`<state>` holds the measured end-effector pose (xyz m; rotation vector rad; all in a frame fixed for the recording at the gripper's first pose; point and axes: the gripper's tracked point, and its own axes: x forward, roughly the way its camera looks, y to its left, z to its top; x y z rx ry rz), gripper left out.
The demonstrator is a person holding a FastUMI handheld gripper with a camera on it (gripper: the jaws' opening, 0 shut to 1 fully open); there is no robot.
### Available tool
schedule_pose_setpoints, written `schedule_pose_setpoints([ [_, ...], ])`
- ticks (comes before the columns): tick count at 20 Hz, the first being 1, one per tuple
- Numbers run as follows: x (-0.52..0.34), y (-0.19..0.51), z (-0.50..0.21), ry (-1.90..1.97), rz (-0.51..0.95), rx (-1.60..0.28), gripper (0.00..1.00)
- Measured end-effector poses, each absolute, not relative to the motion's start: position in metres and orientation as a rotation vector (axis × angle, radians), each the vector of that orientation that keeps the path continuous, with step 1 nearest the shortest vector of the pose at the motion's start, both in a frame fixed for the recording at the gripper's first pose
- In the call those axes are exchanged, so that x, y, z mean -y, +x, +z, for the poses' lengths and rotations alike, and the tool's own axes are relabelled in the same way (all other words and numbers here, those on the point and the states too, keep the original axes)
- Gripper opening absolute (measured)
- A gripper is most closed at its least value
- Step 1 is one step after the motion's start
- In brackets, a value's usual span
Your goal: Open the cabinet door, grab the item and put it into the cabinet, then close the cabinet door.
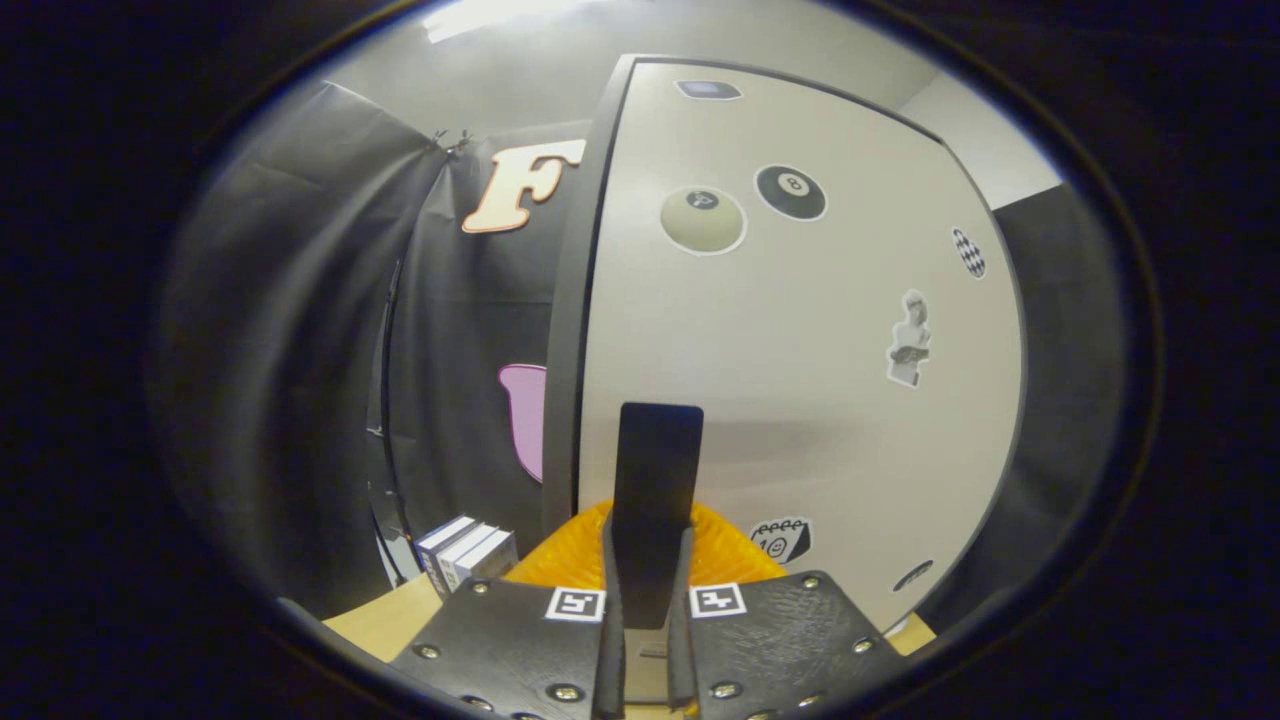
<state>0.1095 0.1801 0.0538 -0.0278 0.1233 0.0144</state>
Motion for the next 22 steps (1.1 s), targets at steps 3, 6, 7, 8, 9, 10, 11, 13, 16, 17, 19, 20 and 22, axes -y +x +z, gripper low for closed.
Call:
schedule_pose_setpoints([
  [3,-0.180,0.111,0.055,0.012,0.010,-0.130,0.08],
  [6,-0.180,0.110,0.054,0.035,0.022,-0.131,0.08],
  [7,-0.181,0.109,0.054,0.042,0.031,-0.137,0.08],
  [8,-0.181,0.109,0.054,0.041,0.037,-0.141,0.08],
  [9,-0.180,0.108,0.054,0.037,0.044,-0.140,0.08],
  [10,-0.180,0.107,0.053,0.041,0.050,-0.147,0.08],
  [11,-0.179,0.105,0.053,0.051,0.055,-0.152,0.08],
  [13,-0.178,0.099,0.053,0.077,0.066,-0.167,0.08],
  [16,-0.177,0.088,0.056,0.093,0.088,-0.174,0.08],
  [17,-0.177,0.081,0.057,0.097,0.093,-0.181,0.08],
  [19,-0.175,0.065,0.061,0.107,0.089,-0.189,0.08],
  [20,-0.173,0.058,0.063,0.113,0.083,-0.187,0.08],
  [22,-0.169,0.046,0.066,0.126,0.071,-0.182,0.08],
])
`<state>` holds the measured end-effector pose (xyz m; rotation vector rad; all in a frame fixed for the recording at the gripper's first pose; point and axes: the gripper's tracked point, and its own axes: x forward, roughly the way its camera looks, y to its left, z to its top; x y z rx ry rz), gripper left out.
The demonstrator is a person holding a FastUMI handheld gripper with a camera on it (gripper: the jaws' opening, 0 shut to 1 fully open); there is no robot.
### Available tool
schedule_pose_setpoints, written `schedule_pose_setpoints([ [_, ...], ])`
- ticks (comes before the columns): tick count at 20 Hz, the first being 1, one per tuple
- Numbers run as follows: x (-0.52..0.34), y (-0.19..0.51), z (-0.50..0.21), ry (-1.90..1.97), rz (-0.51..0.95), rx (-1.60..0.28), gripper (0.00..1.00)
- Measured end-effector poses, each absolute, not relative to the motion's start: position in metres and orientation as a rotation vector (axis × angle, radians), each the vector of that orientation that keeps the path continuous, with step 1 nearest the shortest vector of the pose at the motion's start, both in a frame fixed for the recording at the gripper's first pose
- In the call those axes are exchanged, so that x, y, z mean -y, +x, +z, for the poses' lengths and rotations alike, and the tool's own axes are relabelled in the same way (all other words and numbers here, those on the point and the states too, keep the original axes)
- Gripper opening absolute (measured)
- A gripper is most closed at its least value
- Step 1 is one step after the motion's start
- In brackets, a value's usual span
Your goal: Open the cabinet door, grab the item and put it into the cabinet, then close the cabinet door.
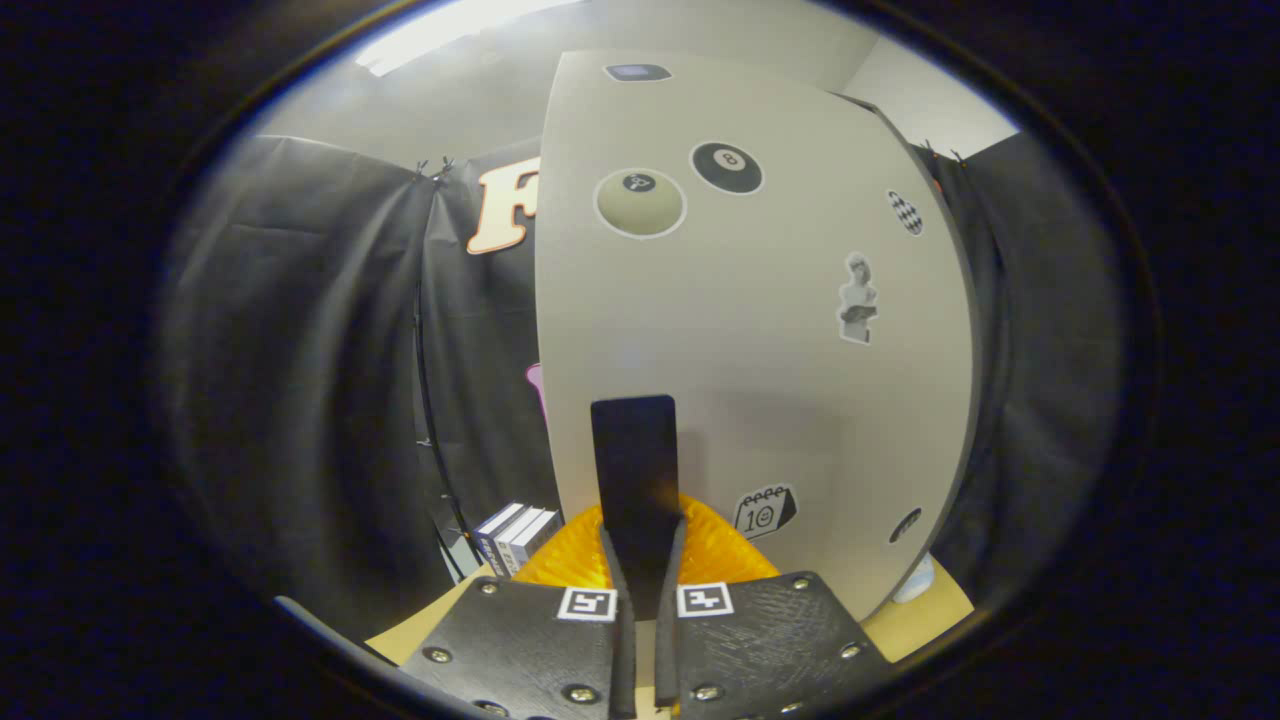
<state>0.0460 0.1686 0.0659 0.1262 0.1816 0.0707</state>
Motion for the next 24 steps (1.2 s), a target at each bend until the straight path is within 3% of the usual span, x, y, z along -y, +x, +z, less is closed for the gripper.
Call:
schedule_pose_setpoints([
  [14,-0.123,-0.012,0.071,0.127,0.018,-0.227,0.08],
  [24,-0.068,-0.049,0.073,0.145,-0.133,-0.269,0.07],
])
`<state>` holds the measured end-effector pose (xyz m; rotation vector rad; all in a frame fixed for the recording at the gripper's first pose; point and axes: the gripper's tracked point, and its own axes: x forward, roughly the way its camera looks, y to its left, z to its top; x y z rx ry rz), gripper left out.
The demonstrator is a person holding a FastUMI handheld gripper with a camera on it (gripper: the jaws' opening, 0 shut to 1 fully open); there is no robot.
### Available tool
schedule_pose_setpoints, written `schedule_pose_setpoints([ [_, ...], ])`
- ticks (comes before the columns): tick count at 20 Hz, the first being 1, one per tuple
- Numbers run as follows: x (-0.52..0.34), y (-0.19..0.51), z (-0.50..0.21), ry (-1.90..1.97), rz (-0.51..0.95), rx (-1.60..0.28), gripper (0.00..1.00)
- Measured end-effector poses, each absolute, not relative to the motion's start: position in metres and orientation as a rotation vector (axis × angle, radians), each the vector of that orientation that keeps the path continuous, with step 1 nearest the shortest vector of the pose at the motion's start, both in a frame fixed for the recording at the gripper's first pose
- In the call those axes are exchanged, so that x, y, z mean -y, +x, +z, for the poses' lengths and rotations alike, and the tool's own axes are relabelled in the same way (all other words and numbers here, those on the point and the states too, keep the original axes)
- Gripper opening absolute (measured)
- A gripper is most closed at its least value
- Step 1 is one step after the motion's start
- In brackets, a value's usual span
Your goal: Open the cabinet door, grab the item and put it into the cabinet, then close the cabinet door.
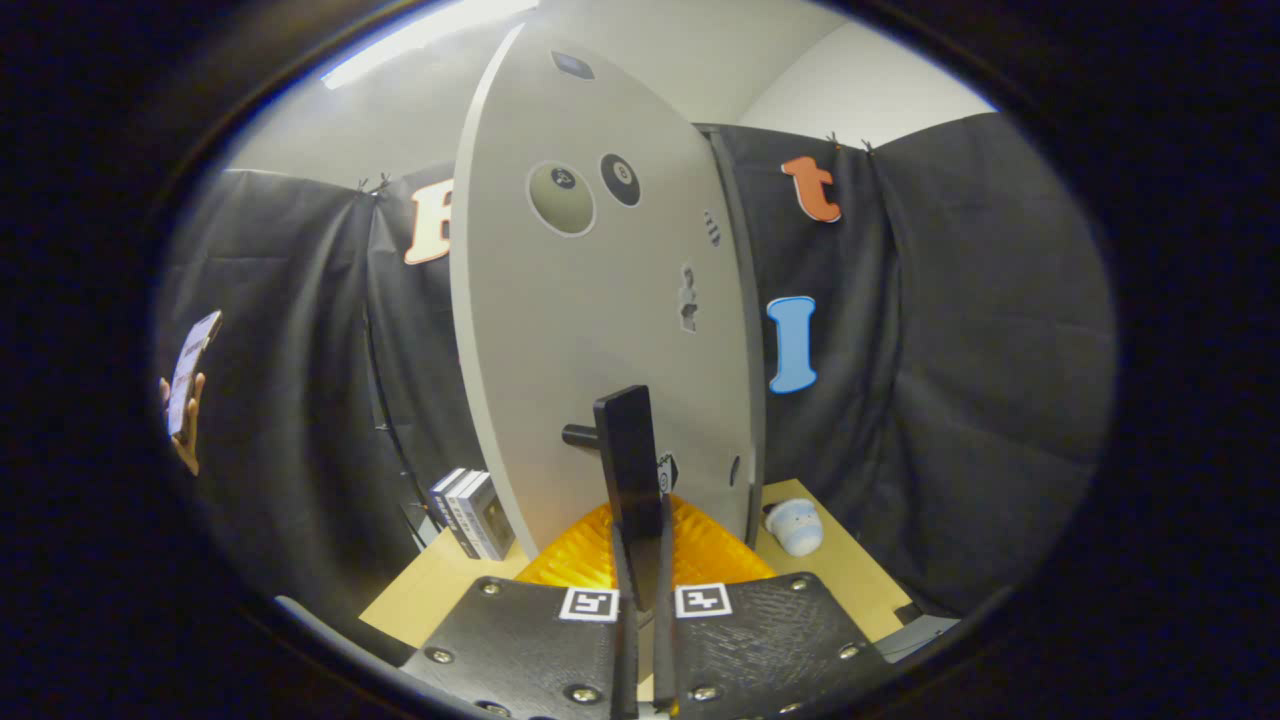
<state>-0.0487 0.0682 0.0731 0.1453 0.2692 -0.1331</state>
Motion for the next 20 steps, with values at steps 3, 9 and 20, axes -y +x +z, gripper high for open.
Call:
schedule_pose_setpoints([
  [3,-0.045,-0.059,0.072,0.172,-0.209,-0.277,0.06],
  [9,0.019,-0.078,0.066,0.159,-0.296,-0.297,0.06],
  [20,0.078,-0.090,0.058,0.213,-0.154,-0.280,0.01],
])
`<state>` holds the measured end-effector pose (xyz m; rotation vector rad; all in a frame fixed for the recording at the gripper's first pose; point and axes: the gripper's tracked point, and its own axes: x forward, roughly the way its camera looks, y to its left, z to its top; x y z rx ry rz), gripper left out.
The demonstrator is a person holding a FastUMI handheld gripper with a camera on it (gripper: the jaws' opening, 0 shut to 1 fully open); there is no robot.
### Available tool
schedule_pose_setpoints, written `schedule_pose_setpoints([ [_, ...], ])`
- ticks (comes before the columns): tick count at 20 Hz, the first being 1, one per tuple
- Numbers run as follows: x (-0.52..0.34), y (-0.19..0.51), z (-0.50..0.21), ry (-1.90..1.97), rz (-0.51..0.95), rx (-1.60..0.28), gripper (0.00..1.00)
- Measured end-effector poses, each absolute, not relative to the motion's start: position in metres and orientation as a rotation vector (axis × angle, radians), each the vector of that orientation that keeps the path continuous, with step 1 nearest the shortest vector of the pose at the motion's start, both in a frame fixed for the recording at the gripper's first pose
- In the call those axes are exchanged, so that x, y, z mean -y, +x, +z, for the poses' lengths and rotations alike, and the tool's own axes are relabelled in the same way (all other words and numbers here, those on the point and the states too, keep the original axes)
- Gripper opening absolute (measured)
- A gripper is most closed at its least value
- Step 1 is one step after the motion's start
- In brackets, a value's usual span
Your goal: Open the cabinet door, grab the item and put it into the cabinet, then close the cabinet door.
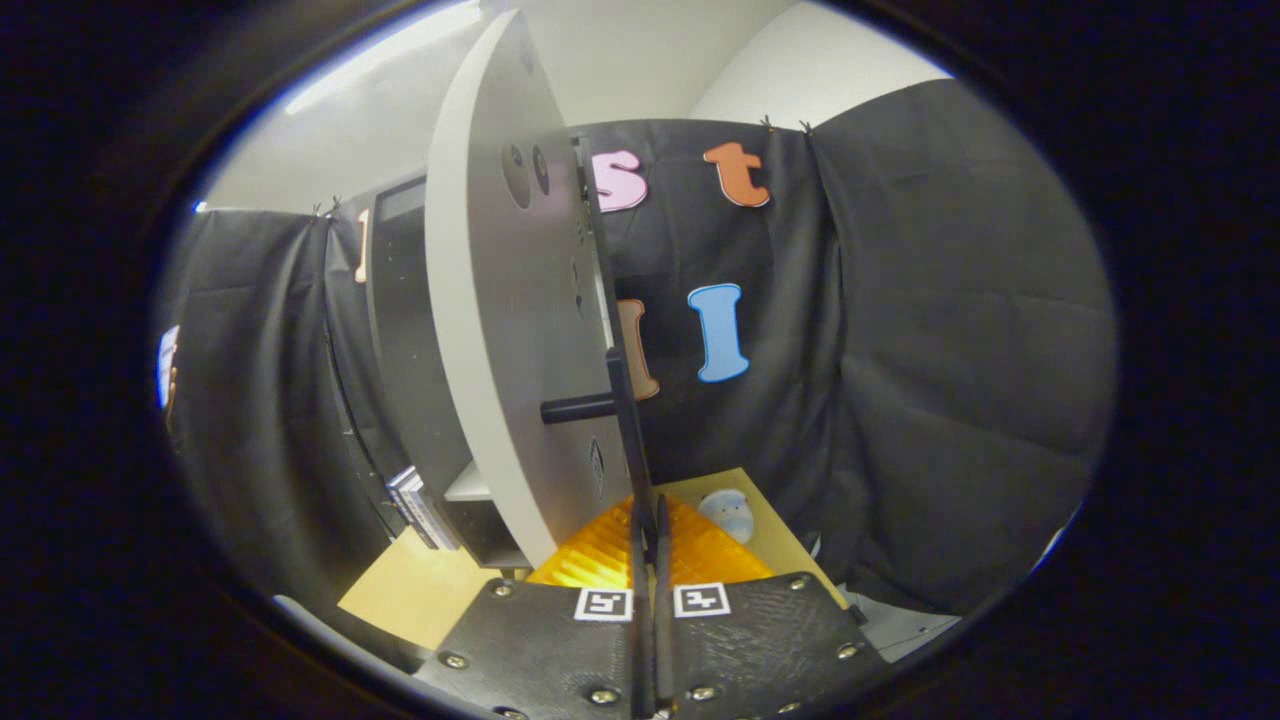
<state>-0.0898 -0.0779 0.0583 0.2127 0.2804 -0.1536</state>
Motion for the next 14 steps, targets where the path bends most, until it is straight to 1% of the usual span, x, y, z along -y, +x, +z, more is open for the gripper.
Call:
schedule_pose_setpoints([
  [4,0.119,-0.097,0.060,0.214,-0.203,-0.258,0.01],
  [8,0.112,-0.097,0.064,0.287,-0.100,-0.233,0.01],
  [11,0.115,-0.098,0.066,0.216,-0.070,-0.236,0.01],
  [14,0.114,-0.104,0.074,0.236,-0.058,-0.214,0.01],
])
